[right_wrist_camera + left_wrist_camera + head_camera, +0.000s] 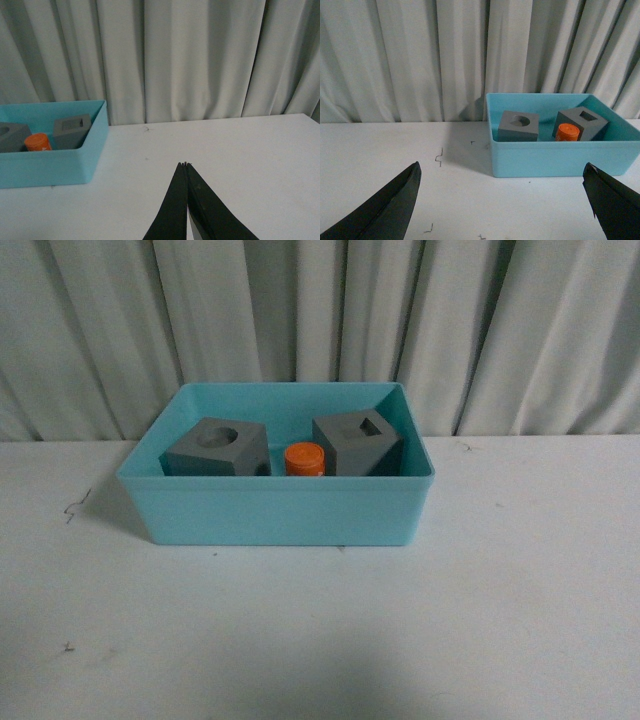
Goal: Place gray and orange parts in blue box
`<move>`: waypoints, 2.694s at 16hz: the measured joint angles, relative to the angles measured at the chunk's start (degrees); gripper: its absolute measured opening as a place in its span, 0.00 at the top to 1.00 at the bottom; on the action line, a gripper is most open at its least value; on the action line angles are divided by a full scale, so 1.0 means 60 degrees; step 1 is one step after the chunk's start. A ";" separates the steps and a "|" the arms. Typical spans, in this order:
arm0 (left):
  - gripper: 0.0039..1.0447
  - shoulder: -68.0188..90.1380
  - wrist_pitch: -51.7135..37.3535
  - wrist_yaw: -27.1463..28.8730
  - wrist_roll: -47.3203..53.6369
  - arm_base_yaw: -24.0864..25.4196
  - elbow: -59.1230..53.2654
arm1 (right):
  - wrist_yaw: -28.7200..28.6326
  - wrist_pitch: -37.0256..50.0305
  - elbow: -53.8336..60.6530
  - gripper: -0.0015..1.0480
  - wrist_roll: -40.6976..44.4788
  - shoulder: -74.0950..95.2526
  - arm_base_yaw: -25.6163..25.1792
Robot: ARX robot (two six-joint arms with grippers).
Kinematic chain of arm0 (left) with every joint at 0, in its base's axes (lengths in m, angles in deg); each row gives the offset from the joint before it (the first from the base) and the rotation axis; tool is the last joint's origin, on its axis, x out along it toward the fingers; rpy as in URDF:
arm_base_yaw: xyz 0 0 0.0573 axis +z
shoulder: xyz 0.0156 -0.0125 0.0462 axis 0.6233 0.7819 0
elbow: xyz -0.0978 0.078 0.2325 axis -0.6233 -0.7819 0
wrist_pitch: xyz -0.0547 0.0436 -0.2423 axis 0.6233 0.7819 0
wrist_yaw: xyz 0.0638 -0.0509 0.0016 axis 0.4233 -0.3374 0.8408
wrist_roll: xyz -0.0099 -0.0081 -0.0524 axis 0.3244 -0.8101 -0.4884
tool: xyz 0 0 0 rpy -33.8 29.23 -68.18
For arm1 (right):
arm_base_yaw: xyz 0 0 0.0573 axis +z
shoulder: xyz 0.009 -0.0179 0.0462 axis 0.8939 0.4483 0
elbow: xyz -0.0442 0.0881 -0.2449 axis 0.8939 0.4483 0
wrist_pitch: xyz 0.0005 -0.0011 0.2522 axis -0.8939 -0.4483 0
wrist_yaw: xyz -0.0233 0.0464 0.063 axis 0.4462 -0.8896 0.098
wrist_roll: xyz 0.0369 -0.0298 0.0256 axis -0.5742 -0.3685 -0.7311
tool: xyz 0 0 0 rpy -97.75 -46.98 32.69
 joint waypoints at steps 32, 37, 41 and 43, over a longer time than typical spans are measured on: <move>0.06 0.0000 0.0000 0.0004 0.0000 0.0000 0.0000 | -0.0004 -0.2226 -0.0007 0.06 0.0004 -0.2167 0.0000; 0.06 0.0000 0.0000 0.0000 0.0000 0.0000 0.0000 | -0.0004 -0.2226 -0.0007 0.06 0.0004 -0.2167 0.0000; 0.06 0.0000 0.0000 0.0000 0.0000 0.0000 0.0000 | -0.0004 -0.2226 -0.0007 0.06 0.0004 -0.2167 0.0000; 0.06 0.0000 0.0000 0.0000 0.0000 0.0000 0.0000 | -0.0004 -0.2226 -0.0007 0.06 0.0004 -0.2167 0.0000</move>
